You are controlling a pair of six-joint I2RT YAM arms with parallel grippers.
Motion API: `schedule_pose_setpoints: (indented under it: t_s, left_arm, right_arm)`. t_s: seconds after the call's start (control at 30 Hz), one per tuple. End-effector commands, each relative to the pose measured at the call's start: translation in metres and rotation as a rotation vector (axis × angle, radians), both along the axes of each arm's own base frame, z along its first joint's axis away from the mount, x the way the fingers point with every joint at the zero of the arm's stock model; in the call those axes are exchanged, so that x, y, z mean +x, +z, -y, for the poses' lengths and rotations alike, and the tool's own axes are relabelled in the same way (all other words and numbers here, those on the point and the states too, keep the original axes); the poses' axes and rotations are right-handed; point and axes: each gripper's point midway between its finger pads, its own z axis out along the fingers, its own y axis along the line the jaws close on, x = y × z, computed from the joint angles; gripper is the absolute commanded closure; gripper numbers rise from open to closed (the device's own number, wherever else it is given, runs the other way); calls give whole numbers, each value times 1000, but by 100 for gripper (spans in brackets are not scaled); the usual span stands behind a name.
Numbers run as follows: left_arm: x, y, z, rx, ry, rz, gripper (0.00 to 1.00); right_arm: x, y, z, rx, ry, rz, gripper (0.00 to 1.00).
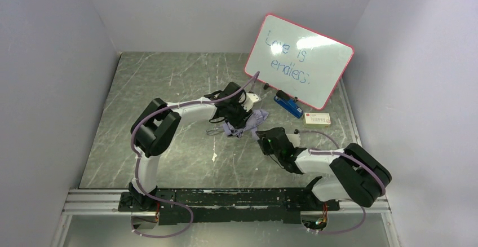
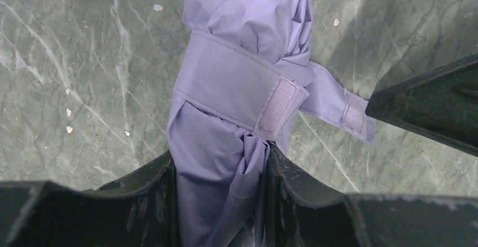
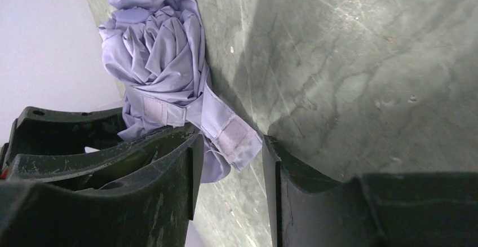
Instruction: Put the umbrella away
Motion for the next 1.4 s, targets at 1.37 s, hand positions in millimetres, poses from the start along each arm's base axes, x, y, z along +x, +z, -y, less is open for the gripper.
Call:
schedule_pose_setpoints:
  t_s: [1.37]
  left_arm:
    - [-14,-93,-86,386,76,-59,95]
  right_arm:
    - [30,-35,-4,-295,456,220,48]
